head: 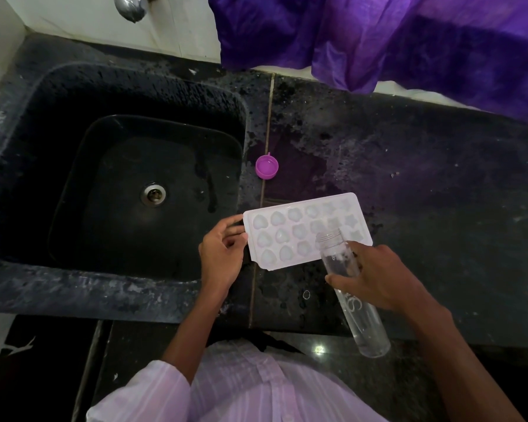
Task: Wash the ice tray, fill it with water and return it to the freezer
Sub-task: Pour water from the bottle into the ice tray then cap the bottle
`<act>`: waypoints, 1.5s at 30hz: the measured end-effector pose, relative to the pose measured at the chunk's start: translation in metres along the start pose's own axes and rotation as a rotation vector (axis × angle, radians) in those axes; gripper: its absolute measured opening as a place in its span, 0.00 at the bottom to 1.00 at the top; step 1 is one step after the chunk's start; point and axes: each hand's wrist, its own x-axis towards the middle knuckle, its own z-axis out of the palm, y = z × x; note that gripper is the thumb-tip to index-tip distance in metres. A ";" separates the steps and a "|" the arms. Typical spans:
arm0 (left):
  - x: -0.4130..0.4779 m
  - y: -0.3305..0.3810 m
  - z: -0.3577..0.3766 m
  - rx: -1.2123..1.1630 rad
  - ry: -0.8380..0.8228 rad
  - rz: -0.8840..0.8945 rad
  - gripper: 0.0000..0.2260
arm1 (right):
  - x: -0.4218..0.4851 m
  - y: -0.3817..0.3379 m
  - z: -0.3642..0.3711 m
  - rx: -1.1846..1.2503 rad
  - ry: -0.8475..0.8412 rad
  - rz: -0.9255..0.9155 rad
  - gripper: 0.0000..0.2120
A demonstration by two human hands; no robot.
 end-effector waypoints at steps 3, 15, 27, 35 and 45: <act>-0.001 0.000 0.000 0.000 0.003 -0.004 0.16 | 0.002 0.002 0.000 -0.008 -0.001 -0.005 0.38; 0.001 -0.002 0.001 0.013 0.008 -0.006 0.17 | 0.000 0.005 0.000 0.004 0.028 0.006 0.32; 0.000 -0.002 0.000 0.015 0.004 -0.005 0.17 | -0.009 0.014 0.003 0.028 0.037 -0.001 0.30; 0.000 -0.001 0.000 0.016 0.002 -0.007 0.17 | -0.013 0.016 0.008 0.002 0.015 0.033 0.28; -0.001 0.001 0.001 0.011 0.005 -0.002 0.16 | -0.013 0.018 0.012 -0.045 -0.023 0.063 0.29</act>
